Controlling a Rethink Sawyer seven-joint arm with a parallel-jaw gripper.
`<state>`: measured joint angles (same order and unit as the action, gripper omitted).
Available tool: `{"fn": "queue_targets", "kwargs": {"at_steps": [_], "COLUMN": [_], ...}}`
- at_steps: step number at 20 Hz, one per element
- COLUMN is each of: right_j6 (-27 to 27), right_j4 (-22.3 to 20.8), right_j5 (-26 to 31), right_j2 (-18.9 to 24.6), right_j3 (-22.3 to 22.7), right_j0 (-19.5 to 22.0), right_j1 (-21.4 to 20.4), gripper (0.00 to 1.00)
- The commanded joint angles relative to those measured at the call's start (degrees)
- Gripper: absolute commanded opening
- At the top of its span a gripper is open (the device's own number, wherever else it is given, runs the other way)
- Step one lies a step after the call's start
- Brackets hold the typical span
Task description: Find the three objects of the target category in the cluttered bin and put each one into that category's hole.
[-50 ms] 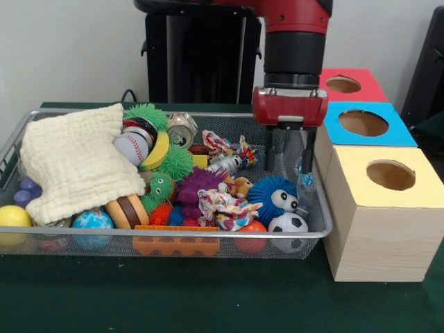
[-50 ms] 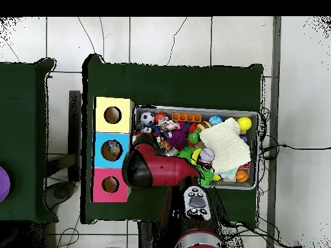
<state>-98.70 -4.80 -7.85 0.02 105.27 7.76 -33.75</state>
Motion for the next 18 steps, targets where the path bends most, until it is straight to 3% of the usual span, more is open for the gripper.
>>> {"fn": "queue_targets", "kwargs": {"at_steps": [1, 18], "right_j6": [-9.9, -8.6], "right_j4": [-1.5, -1.8], "right_j5": [-0.9, 0.9], "right_j2": [5.0, 6.6], "right_j3": [2.3, 1.0], "right_j0": [1.8, 2.7], "right_j1": [3.8, 5.1], "gripper": [1.0, 1.0]}}
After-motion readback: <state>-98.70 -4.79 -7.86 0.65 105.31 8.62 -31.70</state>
